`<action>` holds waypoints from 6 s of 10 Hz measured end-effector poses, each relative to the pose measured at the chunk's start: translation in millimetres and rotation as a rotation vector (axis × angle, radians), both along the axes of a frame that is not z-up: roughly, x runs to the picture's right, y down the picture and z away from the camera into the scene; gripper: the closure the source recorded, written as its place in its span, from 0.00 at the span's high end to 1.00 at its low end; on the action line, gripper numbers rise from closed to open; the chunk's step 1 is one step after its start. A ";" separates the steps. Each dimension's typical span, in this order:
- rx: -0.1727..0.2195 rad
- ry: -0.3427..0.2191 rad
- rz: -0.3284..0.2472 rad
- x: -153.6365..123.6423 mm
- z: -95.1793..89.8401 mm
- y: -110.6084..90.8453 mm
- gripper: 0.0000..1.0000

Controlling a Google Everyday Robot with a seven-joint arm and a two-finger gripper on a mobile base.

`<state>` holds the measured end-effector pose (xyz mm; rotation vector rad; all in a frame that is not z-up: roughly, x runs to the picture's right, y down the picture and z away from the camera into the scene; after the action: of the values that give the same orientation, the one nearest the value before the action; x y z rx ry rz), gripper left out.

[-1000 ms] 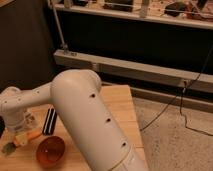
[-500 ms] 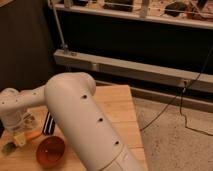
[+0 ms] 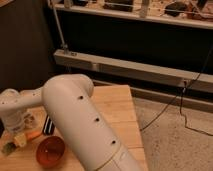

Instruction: Place the pepper in the ceramic cup

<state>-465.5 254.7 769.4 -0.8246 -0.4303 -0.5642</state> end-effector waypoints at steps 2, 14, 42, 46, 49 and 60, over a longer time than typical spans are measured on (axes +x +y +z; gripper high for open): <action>-0.013 -0.004 -0.014 -0.7 1.4 3.8 0.58; -0.001 -0.130 0.208 -57.8 -79.8 -111.4 0.00; 0.069 -0.323 1.112 117.4 -38.3 -298.2 0.00; 0.080 -0.291 1.101 110.9 -7.7 -300.2 0.00; 0.086 -0.257 1.080 105.3 13.4 -300.0 0.00; 0.065 -0.234 1.084 101.9 54.0 -309.1 0.23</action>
<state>-363.7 -54.5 823.4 -0.3614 -0.9722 0.3412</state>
